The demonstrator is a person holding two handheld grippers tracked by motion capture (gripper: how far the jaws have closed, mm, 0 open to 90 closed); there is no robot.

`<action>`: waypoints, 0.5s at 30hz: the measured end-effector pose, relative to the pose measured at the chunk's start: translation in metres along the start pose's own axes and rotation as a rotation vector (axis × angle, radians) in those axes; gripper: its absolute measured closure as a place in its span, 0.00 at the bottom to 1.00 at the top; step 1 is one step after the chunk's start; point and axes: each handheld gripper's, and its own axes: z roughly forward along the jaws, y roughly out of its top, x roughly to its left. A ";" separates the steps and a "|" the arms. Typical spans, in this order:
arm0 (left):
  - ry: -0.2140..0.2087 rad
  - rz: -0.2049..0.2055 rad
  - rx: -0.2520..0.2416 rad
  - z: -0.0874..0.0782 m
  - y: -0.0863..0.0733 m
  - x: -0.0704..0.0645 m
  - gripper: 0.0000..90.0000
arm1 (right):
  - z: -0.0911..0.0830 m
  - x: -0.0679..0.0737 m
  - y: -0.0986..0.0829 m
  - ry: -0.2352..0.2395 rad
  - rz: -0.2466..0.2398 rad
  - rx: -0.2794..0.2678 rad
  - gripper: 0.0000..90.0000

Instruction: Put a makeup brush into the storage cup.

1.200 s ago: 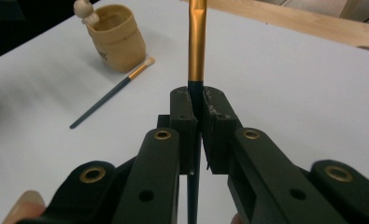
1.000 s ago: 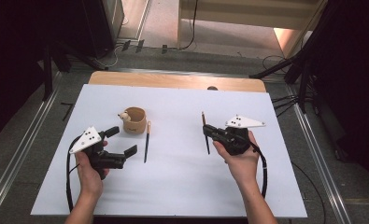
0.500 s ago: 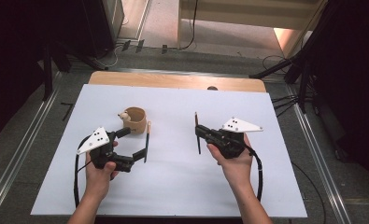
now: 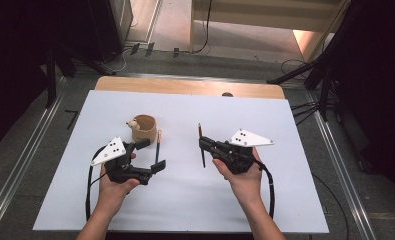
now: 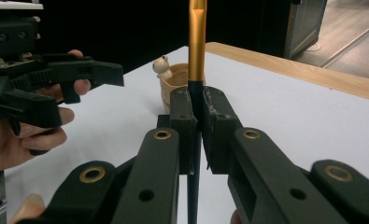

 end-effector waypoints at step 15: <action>-0.013 0.028 0.012 0.015 -0.001 -0.016 0.18 | 0.003 0.015 0.002 0.024 -0.001 -0.049 0.94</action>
